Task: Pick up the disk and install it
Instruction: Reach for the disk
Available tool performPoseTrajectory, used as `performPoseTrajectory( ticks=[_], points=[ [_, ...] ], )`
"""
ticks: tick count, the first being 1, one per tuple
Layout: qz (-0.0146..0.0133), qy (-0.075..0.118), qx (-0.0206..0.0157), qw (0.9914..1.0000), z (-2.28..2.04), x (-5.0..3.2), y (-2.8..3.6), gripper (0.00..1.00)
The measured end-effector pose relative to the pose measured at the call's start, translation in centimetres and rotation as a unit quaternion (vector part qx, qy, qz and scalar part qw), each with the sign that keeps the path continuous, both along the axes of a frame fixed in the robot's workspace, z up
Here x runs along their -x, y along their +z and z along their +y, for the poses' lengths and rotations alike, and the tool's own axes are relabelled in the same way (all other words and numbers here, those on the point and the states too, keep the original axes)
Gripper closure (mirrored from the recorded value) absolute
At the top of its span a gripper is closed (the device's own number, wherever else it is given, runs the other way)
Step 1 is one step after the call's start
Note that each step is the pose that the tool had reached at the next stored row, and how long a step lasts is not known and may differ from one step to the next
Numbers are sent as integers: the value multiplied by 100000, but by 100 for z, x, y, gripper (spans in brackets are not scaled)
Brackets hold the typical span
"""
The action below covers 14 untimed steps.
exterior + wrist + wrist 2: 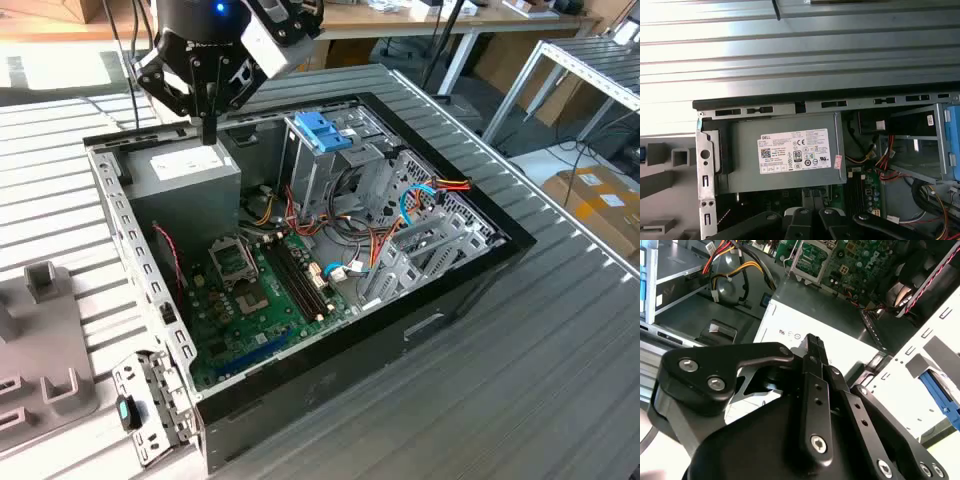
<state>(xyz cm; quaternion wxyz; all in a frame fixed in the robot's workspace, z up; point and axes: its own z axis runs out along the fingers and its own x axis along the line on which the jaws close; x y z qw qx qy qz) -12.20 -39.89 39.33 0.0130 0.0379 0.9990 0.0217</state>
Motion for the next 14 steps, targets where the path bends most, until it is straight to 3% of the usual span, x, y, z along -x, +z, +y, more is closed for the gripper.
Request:
performPoseTrajectory(
  ticks=[14],
  points=[
    [-3,-1,-1,100000,0,22,0,89]
  ],
)
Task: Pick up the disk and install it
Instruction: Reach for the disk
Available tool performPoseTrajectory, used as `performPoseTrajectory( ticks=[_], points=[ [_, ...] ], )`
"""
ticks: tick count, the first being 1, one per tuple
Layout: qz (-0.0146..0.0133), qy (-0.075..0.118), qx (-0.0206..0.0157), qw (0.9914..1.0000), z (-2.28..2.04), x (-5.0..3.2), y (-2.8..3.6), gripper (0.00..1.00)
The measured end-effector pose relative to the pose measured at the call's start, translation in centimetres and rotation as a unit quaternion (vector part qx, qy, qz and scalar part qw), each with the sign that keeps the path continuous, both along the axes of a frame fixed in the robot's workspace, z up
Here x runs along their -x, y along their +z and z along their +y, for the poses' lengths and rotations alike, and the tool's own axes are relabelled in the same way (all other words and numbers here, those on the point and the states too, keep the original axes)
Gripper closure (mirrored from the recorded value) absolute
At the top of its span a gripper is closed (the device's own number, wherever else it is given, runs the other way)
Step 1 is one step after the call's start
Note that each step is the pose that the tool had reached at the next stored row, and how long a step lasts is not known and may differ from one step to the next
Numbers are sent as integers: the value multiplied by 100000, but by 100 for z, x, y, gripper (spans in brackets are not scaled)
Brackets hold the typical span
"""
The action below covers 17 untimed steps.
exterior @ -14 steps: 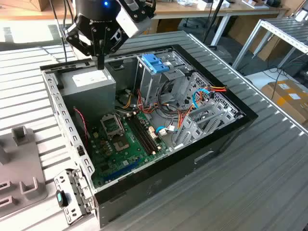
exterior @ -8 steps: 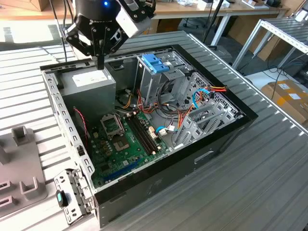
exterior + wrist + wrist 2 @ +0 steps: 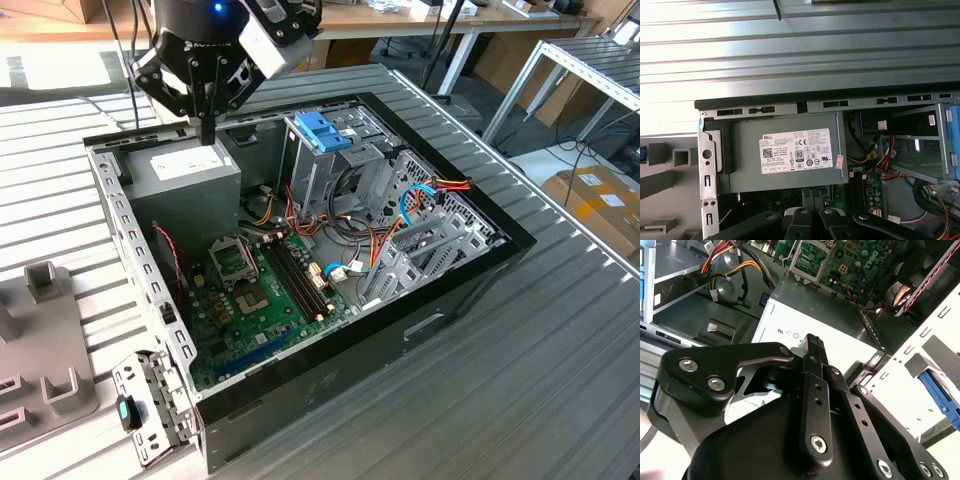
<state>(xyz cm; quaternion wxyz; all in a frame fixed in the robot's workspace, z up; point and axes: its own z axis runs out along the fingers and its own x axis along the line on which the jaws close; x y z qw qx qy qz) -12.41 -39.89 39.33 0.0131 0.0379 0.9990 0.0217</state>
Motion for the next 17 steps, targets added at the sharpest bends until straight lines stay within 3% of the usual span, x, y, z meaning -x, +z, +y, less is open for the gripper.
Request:
performPoseTrajectory(
  ticks=[17],
  points=[
    [2,-1,2,100000,0,47,0,89]
  ],
)
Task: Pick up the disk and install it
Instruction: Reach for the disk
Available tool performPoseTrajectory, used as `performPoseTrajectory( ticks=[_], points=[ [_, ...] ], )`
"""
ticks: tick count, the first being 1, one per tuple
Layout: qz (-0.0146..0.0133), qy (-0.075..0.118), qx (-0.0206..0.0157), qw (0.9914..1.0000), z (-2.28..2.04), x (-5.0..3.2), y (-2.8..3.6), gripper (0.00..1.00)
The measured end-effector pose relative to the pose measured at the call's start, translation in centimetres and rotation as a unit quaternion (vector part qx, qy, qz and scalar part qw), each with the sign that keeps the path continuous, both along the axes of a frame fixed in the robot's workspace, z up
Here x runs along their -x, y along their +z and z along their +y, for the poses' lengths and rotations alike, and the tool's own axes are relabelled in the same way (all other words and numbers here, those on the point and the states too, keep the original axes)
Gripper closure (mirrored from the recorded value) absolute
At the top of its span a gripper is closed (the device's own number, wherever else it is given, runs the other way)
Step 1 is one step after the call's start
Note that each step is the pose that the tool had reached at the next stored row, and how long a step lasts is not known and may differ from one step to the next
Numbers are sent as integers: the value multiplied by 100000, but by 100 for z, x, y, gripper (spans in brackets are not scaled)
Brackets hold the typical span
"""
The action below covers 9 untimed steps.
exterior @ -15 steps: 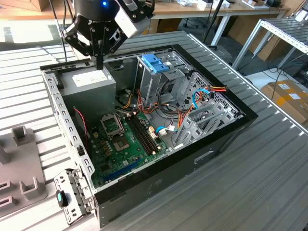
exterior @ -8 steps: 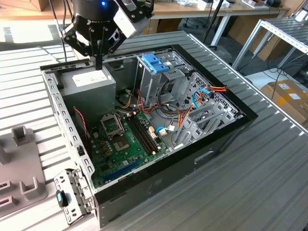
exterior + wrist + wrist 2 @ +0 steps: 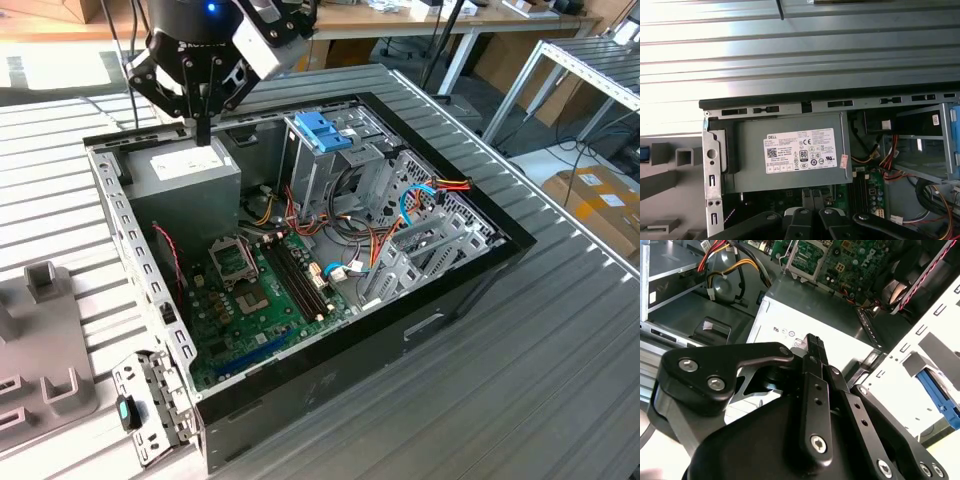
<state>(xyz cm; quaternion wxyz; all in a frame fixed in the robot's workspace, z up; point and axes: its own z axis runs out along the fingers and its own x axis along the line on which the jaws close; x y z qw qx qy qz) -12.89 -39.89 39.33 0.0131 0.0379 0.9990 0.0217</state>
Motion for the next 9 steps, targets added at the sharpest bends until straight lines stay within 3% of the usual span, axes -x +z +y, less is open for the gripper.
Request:
performPoseTrajectory(
  ticks=[9],
  points=[
    [-2,0,-1,100000,0,27,0,89]
  ],
)
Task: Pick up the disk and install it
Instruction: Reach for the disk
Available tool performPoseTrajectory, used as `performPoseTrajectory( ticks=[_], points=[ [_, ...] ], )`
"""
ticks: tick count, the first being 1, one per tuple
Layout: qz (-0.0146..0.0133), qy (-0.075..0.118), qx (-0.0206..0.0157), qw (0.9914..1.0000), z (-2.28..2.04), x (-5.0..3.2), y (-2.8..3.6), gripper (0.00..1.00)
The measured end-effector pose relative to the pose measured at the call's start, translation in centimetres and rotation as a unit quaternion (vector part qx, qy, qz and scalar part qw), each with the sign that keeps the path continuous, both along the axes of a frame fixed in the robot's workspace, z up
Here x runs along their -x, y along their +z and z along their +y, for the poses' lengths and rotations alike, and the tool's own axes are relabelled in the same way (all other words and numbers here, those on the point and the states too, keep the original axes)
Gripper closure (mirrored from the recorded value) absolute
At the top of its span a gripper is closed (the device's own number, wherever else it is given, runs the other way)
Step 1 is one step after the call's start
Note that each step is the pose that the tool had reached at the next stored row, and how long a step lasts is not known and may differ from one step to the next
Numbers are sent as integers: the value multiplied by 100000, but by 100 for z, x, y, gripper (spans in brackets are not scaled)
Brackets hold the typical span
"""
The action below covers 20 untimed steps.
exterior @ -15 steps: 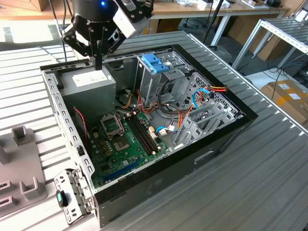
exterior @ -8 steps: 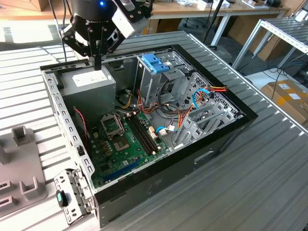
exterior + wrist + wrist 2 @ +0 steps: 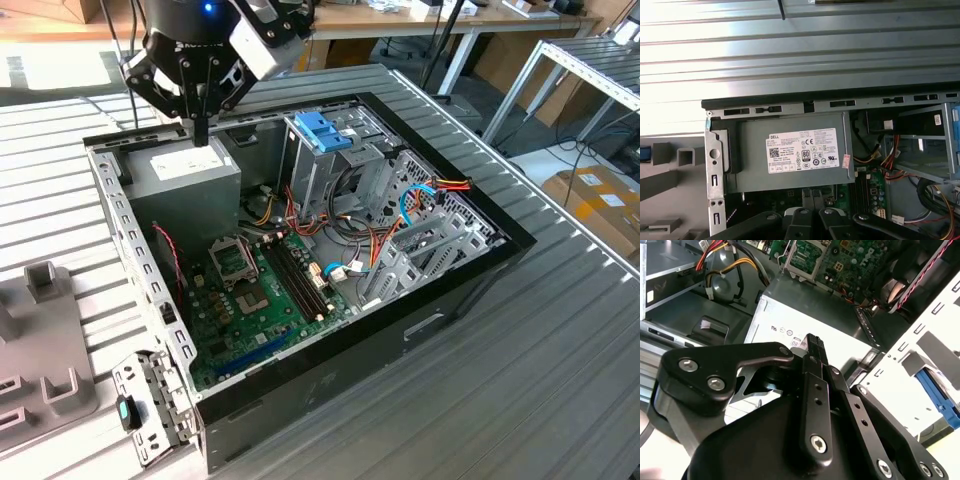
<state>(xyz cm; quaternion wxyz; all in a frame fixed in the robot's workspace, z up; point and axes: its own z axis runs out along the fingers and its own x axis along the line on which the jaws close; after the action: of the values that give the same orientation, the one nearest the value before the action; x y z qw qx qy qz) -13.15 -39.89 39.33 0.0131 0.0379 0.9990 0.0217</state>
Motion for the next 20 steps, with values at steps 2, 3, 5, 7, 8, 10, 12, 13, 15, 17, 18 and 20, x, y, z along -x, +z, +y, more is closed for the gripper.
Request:
performPoseTrajectory(
  ticks=[2,3,5,7,8,10,12,13,15,17,18,20],
  points=[
    [2,3,0,100000,0,5,0,89],
    [3,2,0,100000,0,8,0,89],
    [1,-1,0,100000,0,16,0,89],
    [1,0,2,100000,0,25,0,89],
    [0,3,1,100000,0,28,0,89],
    [4,0,2,100000,0,33,0,89],
    [2,1,2,100000,0,37,0,89],
    [3,2,4,100000,0,39,0,89],
    [1,1,0,100000,0,42,0,89],
    [-1,0,0,100000,0,49,0,89],
    [0,0,-1,100000,0,51,0,89],
    [-1,2,2,100000,0,59,0,89]
  ],
)
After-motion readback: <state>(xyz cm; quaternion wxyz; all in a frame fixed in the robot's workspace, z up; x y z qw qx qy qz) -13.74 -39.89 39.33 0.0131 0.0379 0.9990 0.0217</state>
